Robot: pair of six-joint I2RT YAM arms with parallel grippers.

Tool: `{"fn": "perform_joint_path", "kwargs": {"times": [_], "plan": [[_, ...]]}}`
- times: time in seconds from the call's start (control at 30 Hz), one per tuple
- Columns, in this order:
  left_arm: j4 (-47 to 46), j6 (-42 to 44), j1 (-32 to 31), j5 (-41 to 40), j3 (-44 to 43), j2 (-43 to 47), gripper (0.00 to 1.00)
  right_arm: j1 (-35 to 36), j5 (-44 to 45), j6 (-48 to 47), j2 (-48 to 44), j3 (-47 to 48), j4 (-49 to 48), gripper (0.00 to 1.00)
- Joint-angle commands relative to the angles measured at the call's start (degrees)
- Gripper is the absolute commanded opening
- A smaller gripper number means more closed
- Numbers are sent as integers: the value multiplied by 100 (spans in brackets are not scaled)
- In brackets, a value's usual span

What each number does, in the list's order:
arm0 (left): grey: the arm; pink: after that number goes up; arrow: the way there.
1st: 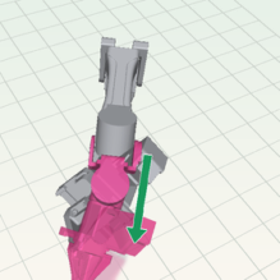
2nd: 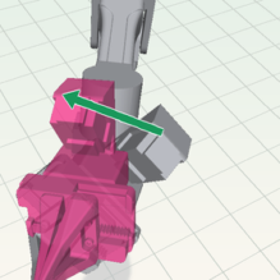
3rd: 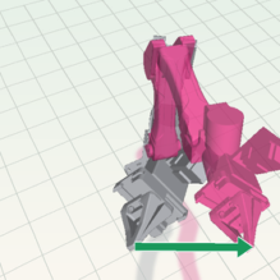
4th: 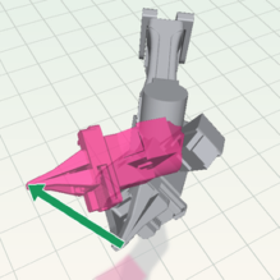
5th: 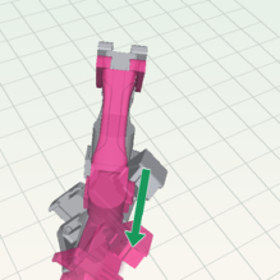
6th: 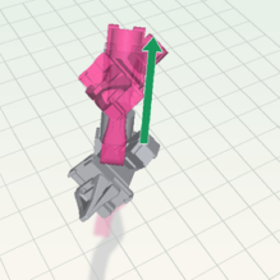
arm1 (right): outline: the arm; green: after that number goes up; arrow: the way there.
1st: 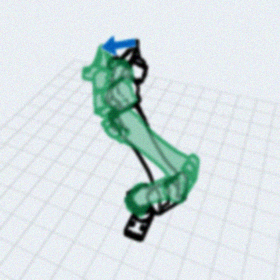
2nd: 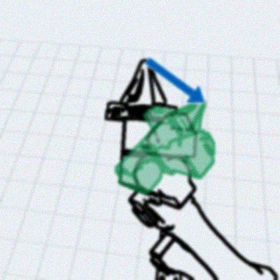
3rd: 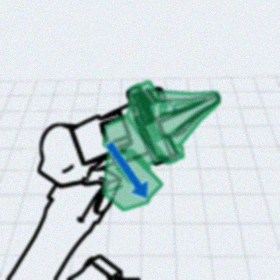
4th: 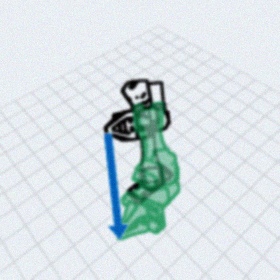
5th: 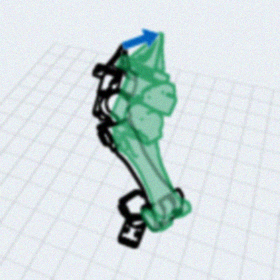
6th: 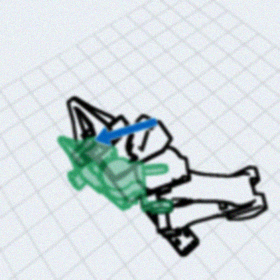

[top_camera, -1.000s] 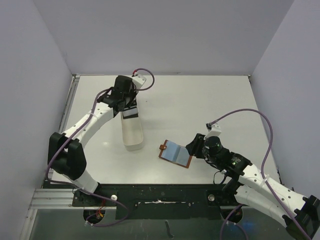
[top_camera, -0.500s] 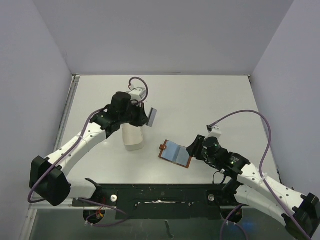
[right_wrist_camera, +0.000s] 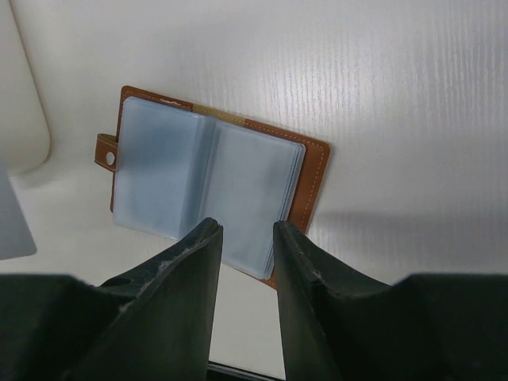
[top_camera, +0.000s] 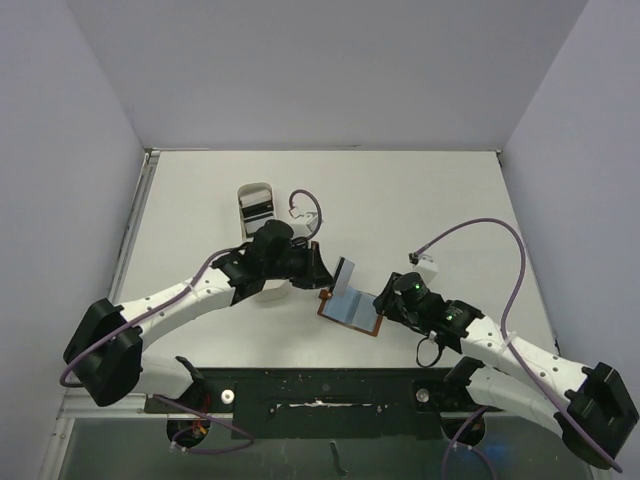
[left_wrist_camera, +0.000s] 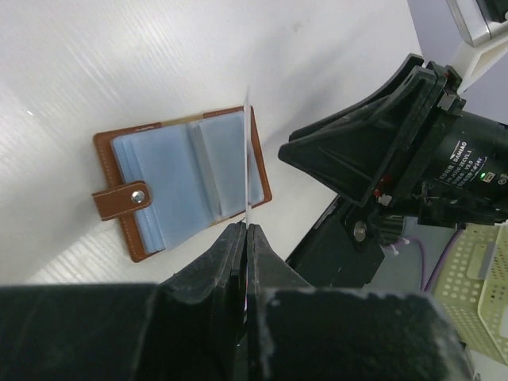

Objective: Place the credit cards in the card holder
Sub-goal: Insert the credit card into the card holder.

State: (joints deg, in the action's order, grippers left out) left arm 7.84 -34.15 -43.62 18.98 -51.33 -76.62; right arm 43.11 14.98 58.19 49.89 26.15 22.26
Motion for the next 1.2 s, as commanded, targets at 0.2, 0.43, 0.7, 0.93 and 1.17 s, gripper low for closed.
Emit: {"fn": "perform_joint_path", "kwargs": {"times": [0.2,0.43,0.7,0.93,1.17], "plan": [[-1740,-1240,-239,140,705,-458,0,-38,167,-9,926,25,-892,33],[-1964,-1422,-297,46,885,-619,0,-41,139,-194,1371,-36,-1002,30],[-2260,-1813,-410,-103,1103,-874,0,-32,223,-472,1649,-171,-1067,26],[-2301,-1850,-454,28,1031,-1189,0,-35,267,-590,1779,-253,-1102,21],[-2291,-1887,-455,60,1046,-1391,0,-38,246,-616,1746,-306,-1136,19]]}}
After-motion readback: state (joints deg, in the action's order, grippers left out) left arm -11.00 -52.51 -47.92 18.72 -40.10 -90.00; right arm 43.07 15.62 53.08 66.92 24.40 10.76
